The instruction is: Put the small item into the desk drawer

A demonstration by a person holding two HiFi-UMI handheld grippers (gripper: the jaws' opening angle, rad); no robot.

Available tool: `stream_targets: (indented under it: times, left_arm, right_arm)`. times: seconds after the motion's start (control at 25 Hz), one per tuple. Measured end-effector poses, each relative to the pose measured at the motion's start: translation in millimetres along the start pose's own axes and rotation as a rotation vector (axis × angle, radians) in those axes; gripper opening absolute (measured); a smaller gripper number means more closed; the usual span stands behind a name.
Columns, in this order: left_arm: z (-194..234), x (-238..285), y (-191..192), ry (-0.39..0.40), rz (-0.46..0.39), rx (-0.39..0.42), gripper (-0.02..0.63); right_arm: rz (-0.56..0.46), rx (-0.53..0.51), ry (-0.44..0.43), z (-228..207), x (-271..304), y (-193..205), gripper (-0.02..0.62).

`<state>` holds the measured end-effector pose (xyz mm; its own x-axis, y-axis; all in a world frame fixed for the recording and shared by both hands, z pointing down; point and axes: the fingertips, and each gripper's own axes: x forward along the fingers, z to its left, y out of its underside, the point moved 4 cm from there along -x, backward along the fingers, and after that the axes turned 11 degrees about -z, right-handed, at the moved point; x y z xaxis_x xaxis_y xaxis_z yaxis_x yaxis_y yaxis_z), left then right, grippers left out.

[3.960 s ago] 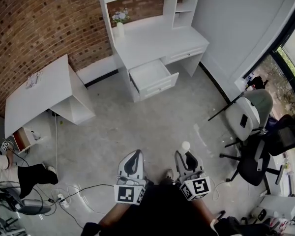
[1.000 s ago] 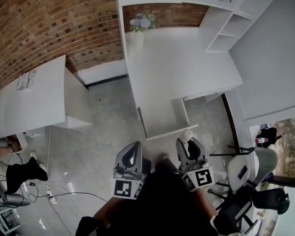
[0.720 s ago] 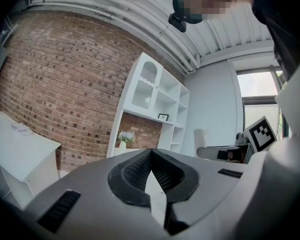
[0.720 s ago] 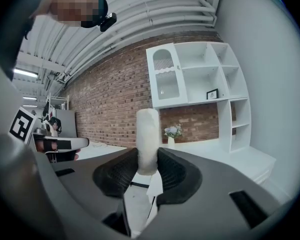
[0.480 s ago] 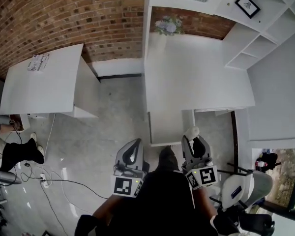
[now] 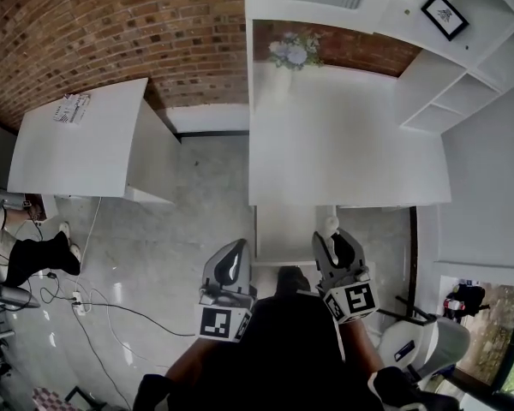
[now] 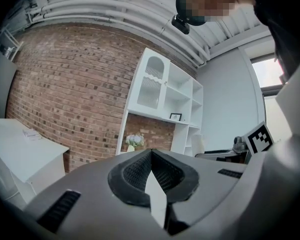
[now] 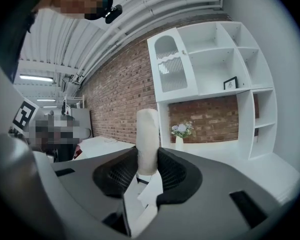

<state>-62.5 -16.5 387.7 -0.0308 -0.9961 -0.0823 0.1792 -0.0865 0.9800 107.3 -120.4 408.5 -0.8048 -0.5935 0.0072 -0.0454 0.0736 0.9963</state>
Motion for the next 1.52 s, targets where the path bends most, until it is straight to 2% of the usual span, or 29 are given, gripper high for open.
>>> stream_targets:
  times: [0.28,0.4,0.52,0.68,0.92,1.32,1.52]
  left_arm:
    - [-13.2,34.9,9.4,-0.060,0.014,-0.009,0.023]
    - [-20.4,47.0,11.2,-0.073,0.011,0.052,0.023]
    - [-25.8,56.7,11.9,-0.102,0.016,0.043,0.023]
    - [-30.1,68.1,4.7,-0.150,-0.011,0.008,0.023]
    - [-24.0,66.5,6.5,-0.179,-0.012,0.018,0.023]
    - [-17.4,69.0,15.5,-0.154,0.024,-0.019,0.023]
    - [-10.2,69.0,23.1,-0.136,0.045,-0.011,0.023]
  right_arm:
    - [0.057,-0.010,-0.111,-34.7,24.8,11.9,0.137]
    - [0.097,-0.006,-0.166,-47.9,34.8,19.3,0.137]
    - [0.153,-0.013,-0.223,-56.9,45.5,26.5,0.137]
    - [0.247,-0.025,-0.323,-59.0,55.9,42.2,0.137]
    - [0.355,-0.046,-0.446,-48.9,62.2,76.4,0.137]
    - [0.609,-0.076,-0.608,-36.5,50.7,155.1,0.137]
    - [0.727,-0.091,-0.678,-30.1,43.4,195.3,0.137]
